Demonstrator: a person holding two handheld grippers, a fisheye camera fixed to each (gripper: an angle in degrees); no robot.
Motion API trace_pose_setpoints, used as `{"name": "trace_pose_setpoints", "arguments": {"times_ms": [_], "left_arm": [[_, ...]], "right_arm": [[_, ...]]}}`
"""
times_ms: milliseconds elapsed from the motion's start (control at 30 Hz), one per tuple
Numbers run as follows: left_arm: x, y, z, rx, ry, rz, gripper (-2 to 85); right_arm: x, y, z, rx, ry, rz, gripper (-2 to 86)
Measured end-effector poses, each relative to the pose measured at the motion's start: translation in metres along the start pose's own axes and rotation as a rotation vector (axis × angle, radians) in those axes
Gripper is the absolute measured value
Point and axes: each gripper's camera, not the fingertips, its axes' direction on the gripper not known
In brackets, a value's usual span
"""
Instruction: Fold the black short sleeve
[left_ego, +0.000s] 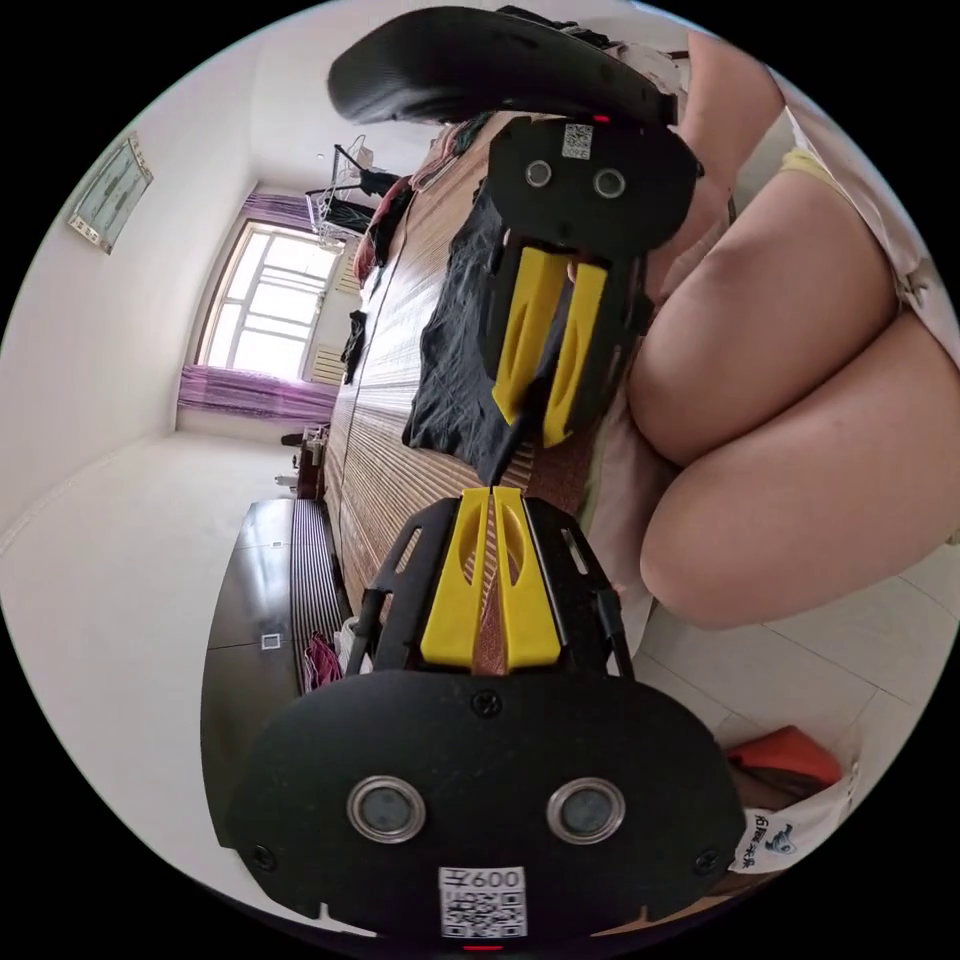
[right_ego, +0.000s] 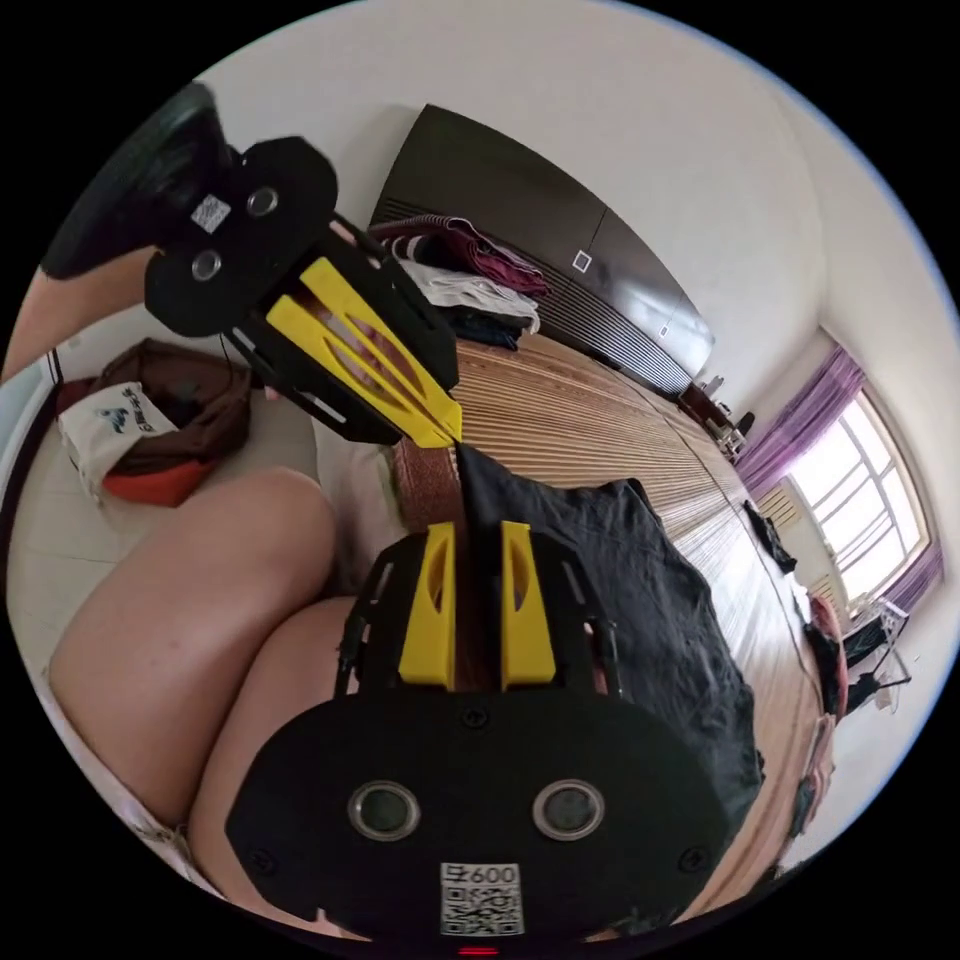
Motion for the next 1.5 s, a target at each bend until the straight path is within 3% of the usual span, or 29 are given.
{"name": "trace_pose_setpoints", "arguments": {"times_ms": [400, 667, 933, 1133, 1500], "left_arm": [[-0.019, 0.06, 0.035, 0.001, 0.033, -0.06, 8.6], [-0.025, 0.065, 0.067, 0.029, -0.017, 0.038, 11.5], [-0.014, 0.083, 0.105, 0.041, -0.106, 0.232, 4.5], [-0.009, 0.09, 0.108, 0.051, -0.16, 0.189, 2.6], [0.019, 0.079, 0.113, 0.059, -0.285, 0.182, 1.7]], "right_arm": [[-0.08, 0.061, 0.029, -0.045, 0.005, -0.003, -0.8], [-0.126, 0.096, 0.048, -0.044, 0.024, -0.054, -0.8], [-0.16, 0.112, 0.07, -0.038, 0.059, -0.113, -0.1], [-0.171, 0.105, 0.112, -0.089, 0.12, -0.088, 5.2], [-0.183, 0.113, 0.186, -0.232, 0.385, -0.27, -0.6]]}}
